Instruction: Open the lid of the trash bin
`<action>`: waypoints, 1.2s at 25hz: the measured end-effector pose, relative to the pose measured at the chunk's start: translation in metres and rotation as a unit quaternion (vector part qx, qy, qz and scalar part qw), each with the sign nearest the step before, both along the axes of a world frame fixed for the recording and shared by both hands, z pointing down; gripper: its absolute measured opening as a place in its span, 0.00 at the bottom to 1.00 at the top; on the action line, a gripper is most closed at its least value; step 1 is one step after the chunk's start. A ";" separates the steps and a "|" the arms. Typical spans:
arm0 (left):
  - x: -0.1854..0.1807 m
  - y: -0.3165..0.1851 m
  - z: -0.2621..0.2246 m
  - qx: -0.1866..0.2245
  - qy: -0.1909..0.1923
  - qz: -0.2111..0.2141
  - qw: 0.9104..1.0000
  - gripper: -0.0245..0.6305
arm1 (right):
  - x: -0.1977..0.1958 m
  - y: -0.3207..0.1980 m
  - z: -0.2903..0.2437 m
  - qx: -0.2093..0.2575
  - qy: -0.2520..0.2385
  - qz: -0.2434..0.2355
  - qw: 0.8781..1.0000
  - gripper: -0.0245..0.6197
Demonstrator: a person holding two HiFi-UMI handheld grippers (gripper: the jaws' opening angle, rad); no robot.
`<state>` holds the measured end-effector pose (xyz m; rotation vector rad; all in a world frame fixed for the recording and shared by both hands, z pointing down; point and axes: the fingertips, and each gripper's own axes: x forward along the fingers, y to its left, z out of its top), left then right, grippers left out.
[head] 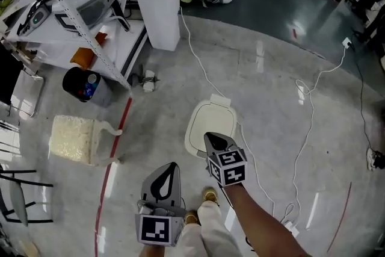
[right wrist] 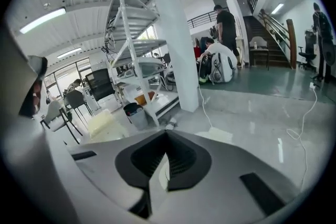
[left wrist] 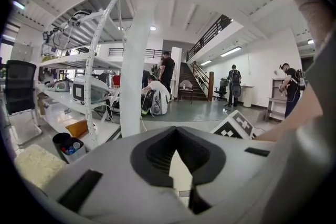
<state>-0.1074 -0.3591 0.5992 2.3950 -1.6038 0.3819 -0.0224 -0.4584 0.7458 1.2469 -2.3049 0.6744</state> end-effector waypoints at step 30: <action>-0.008 0.023 0.088 -0.056 0.008 -0.008 0.998 0.04 | 0.013 0.074 0.208 -0.190 0.108 -0.013 0.976 0.09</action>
